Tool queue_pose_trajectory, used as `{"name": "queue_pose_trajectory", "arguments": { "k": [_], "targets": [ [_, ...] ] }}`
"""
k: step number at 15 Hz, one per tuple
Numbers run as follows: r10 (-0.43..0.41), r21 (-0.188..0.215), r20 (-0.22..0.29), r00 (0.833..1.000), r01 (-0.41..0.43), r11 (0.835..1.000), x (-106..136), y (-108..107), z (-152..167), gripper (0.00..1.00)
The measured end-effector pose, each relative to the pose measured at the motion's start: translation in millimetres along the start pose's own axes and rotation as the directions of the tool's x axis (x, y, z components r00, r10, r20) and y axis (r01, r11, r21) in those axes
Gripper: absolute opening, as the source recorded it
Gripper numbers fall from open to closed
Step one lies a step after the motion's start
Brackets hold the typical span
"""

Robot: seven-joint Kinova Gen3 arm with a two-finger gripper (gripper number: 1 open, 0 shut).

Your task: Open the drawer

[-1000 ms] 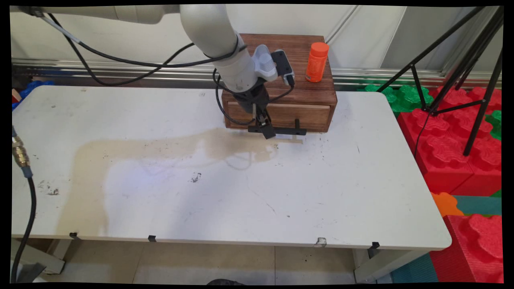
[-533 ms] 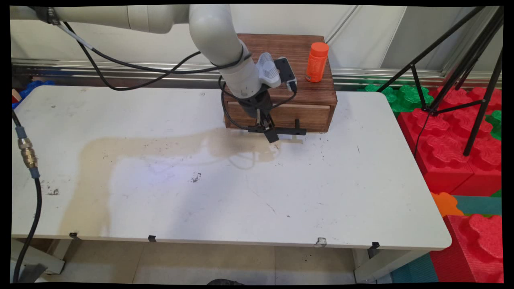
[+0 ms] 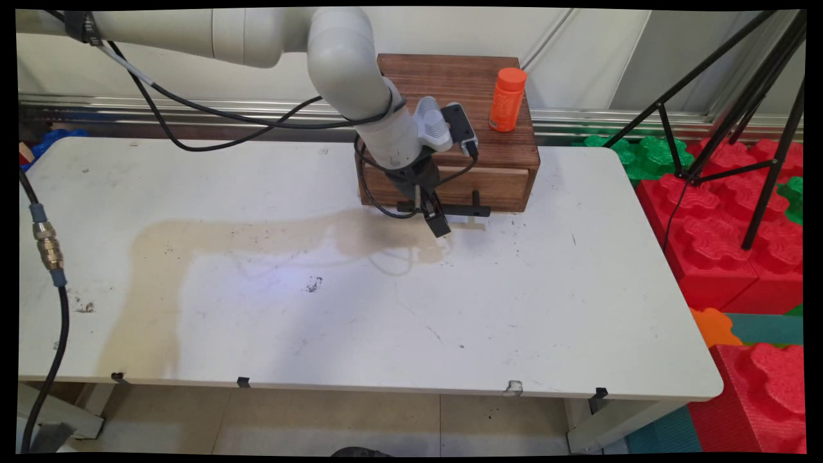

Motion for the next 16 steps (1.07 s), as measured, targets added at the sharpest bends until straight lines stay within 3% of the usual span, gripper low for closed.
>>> {"name": "queue_pose_trajectory", "arguments": {
  "k": [16],
  "targets": [
    [-0.014,-0.015,0.0,1.0,0.014,1.0,-9.2,14.0,16.5,1.0]
  ]
}}
